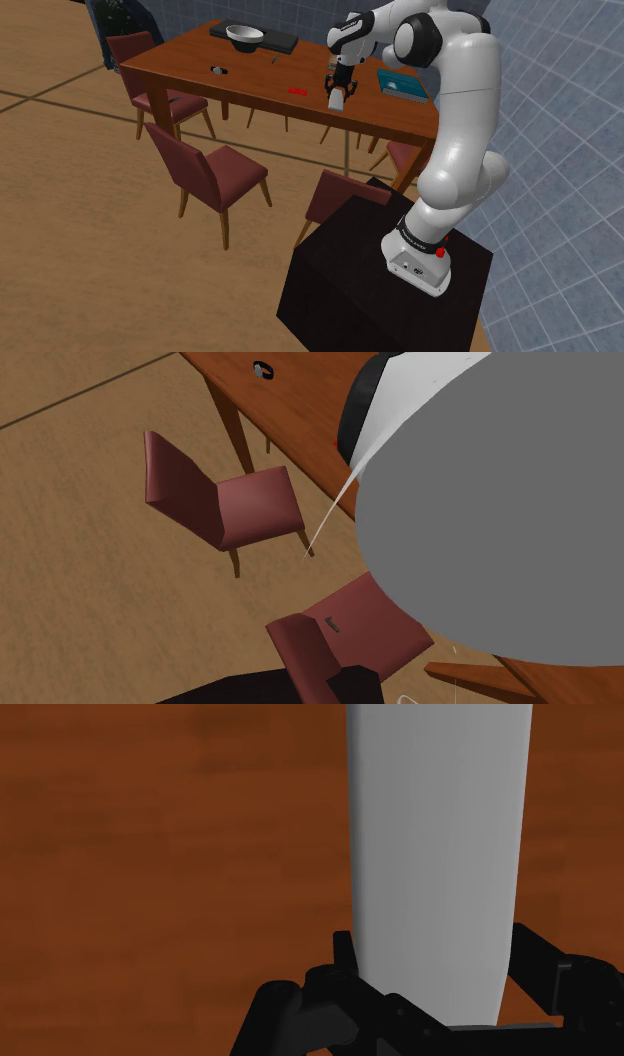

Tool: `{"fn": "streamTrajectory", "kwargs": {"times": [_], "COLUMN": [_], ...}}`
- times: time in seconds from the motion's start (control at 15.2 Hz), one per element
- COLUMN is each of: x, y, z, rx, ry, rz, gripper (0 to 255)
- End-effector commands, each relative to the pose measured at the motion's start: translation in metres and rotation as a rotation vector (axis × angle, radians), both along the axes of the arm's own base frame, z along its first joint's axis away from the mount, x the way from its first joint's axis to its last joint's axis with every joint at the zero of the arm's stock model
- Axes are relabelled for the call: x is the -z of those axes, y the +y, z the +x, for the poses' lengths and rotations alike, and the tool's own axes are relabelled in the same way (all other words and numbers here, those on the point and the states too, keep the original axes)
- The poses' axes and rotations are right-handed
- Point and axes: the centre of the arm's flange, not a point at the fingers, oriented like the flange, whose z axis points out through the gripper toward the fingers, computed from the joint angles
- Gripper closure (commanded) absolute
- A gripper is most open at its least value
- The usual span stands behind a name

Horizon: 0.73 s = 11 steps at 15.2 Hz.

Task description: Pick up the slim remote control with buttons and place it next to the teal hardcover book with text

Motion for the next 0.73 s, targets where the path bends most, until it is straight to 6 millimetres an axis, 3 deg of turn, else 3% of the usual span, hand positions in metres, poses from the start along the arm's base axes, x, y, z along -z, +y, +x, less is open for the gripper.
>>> {"fn": "streamTrajectory", "kwargs": {"times": [0.0, 0.66], "x": [0.0, -0.053], "y": [0.0, 0.0], "z": [0.0, 0.0], "rx": [0.0, 0.0], "ry": [0.0, 0.0], "rz": [0.0, 0.0], "gripper": [255, 255]}}
